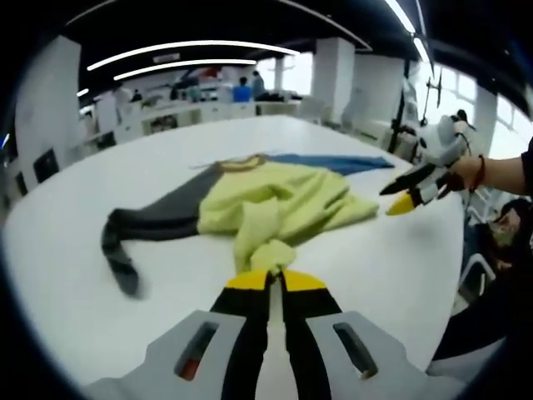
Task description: Fold the garment on the visible template until the final outline fits inside the template.
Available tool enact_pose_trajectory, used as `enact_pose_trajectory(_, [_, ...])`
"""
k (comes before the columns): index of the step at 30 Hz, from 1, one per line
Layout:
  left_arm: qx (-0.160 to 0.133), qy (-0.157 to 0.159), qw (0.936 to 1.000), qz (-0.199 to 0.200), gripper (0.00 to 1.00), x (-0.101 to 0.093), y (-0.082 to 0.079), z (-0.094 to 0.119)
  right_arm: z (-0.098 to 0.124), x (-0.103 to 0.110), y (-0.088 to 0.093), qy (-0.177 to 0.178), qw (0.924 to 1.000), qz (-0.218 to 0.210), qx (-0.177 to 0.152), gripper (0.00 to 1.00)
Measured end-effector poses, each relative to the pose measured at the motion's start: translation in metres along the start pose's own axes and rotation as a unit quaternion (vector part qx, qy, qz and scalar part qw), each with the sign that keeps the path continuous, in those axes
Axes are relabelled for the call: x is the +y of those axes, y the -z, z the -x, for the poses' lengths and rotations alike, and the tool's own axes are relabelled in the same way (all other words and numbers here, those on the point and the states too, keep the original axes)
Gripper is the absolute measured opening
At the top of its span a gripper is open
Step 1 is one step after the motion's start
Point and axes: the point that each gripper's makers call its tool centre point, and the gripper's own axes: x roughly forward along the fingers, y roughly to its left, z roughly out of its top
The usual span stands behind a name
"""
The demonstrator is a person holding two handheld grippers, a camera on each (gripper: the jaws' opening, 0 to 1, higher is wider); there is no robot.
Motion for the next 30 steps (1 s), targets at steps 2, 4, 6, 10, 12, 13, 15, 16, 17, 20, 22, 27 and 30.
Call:
enact_pose_trajectory(2, [0.002,0.001,1.0000,0.002,0.02,0.000,0.002,-0.001,-0.004,0.003,0.000,-0.001,0.9999,0.012,-0.002,0.44])
enact_pose_trajectory(4, [0.005,0.002,1.0000,0.004,0.02,0.001,0.004,-0.001,-0.007,0.006,0.000,-0.002,0.9998,0.022,-0.003,0.40])
enact_pose_trajectory(6, [0.007,0.002,0.9999,0.007,0.02,0.000,0.006,-0.001,-0.009,0.007,0.000,-0.003,0.9996,0.027,-0.004,0.31])
enact_pose_trajectory(10, [0.011,0.002,0.9999,0.010,0.02,0.001,0.009,-0.002,-0.014,0.009,0.004,-0.005,0.9994,0.034,0.005,0.24])
enact_pose_trajectory(12, [0.013,0.001,0.9998,0.012,0.02,0.001,0.011,-0.003,-0.016,0.009,0.007,-0.003,0.9990,0.043,0.009,0.19])
enact_pose_trajectory(13, [0.013,0.001,0.9998,0.014,0.02,0.001,0.011,-0.002,-0.016,0.007,0.005,0.003,0.9990,0.044,0.005,0.16])
enact_pose_trajectory(15, [0.015,0.000,0.9998,0.016,0.02,0.002,0.012,-0.002,-0.018,0.006,0.004,0.004,0.9989,0.046,0.002,0.11])
enact_pose_trajectory(16, [0.016,-0.001,0.9997,0.016,0.02,0.002,0.013,-0.002,-0.019,0.006,0.003,0.006,0.9989,0.047,0.002,0.09])
enact_pose_trajectory(17, [0.017,-0.003,0.9997,0.017,0.02,0.003,0.014,-0.002,-0.019,0.006,0.003,0.006,0.9989,0.047,0.001,0.05])
enact_pose_trajectory(20, [0.020,-0.007,0.9996,0.020,0.02,0.004,0.014,-0.001,-0.018,0.008,0.002,0.002,0.9992,0.040,-0.005,0.00])
enact_pose_trajectory(22, [0.018,-0.010,0.9996,0.020,0.02,0.005,0.013,0.002,-0.015,0.009,0.000,0.000,0.9993,0.037,-0.008,0.00])
enact_pose_trajectory(27, [0.015,-0.012,0.9996,0.022,0.02,0.005,0.010,0.010,0.000,0.018,-0.005,-0.016,0.9997,0.011,-0.016,0.00])
enact_pose_trajectory(30, [0.012,-0.011,0.9996,0.023,0.02,0.004,0.008,0.015,0.011,0.021,-0.005,-0.020,0.9998,0.004,-0.008,0.00])
